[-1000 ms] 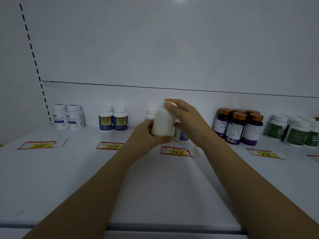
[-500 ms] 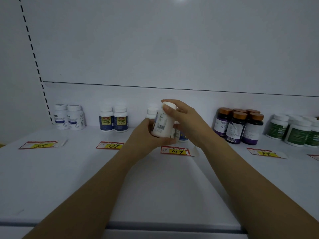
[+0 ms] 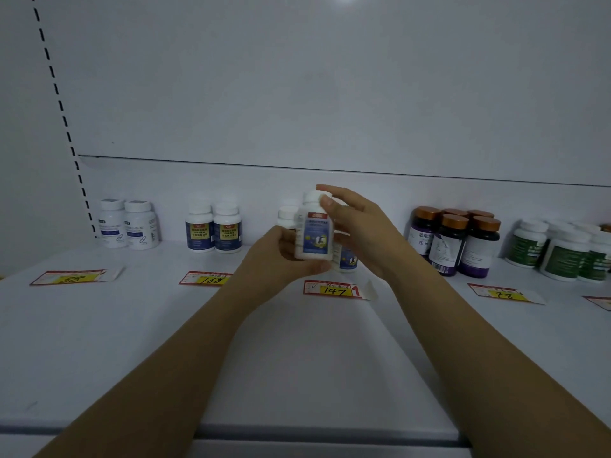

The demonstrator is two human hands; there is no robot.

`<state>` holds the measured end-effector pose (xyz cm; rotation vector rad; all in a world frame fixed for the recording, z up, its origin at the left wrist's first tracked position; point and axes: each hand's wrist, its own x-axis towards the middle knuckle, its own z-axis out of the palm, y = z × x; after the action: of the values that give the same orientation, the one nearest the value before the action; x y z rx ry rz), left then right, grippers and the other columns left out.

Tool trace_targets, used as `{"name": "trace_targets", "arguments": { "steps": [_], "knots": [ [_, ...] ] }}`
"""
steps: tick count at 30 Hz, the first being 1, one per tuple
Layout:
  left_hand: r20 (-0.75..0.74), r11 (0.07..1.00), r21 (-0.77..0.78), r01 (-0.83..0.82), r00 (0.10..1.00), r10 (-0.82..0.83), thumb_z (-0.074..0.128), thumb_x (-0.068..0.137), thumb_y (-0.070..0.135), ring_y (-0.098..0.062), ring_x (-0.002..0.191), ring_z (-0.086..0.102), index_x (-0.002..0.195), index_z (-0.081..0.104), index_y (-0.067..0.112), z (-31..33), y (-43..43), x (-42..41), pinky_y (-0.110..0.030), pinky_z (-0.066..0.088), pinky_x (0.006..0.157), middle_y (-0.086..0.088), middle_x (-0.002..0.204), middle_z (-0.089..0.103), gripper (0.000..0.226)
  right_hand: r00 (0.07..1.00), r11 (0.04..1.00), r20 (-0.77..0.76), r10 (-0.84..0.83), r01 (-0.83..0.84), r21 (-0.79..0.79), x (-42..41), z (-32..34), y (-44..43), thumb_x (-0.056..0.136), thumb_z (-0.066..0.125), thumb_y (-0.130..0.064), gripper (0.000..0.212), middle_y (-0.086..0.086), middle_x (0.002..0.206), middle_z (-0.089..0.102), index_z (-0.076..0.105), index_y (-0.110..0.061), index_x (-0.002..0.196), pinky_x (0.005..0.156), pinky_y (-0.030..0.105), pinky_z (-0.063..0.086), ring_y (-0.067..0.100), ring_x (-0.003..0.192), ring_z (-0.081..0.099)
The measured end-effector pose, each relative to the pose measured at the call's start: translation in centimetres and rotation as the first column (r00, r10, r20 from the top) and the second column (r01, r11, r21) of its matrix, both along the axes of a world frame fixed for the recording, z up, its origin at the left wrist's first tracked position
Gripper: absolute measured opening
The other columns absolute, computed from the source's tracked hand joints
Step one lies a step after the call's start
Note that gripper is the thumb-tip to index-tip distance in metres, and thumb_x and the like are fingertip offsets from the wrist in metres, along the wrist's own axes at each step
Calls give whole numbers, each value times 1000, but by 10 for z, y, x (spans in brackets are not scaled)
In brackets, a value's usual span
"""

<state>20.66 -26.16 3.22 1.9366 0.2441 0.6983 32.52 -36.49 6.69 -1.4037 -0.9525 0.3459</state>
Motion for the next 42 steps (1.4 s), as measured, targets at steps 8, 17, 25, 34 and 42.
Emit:
{"name": "trace_targets", "arguments": {
  "steps": [8,17,25,34,42],
  "knots": [
    [-40,996,5,85,996,-84,75,77,23,6,77,64,92,59,34,0,3,-2,-1,46,63,16,88,67,23,993,996,-94,66,-71,-51,3,1,-3,97,50,-28,31,5,105,69,60,-12,121,81,30,56,18,94,68],
    [11,992,116,-54,999,53,81,70,15,-7,95,63,105,57,25,-8,15,5,-21,51,85,8,103,66,44,976,982,179,123,-94,-162,-5,4,-7,83,69,-15,39,-4,116,66,58,-21,120,95,38,52,15,107,64],
    [379,907,241,-344,894,239,83,65,5,-10,95,56,110,58,13,-4,24,5,2,41,75,13,100,58,52,901,978,383,205,-175,-112,-23,7,-7,73,73,9,54,0,126,53,49,-33,98,102,31,47,16,122,50],
    [248,991,38,-131,962,118,82,65,3,-2,92,64,102,60,21,6,12,-3,-6,49,78,17,99,66,47,940,982,285,186,-183,-37,-18,13,-16,78,71,1,48,-6,120,64,56,-25,115,94,26,51,7,112,60],
    [-94,839,-511,186,958,-269,68,61,42,-20,77,68,101,64,14,14,-2,-6,-31,55,77,-8,89,73,48,998,961,-14,60,-61,-269,-5,7,-14,90,55,-47,39,9,103,73,64,-18,114,94,47,52,28,95,69]
  ]
}}
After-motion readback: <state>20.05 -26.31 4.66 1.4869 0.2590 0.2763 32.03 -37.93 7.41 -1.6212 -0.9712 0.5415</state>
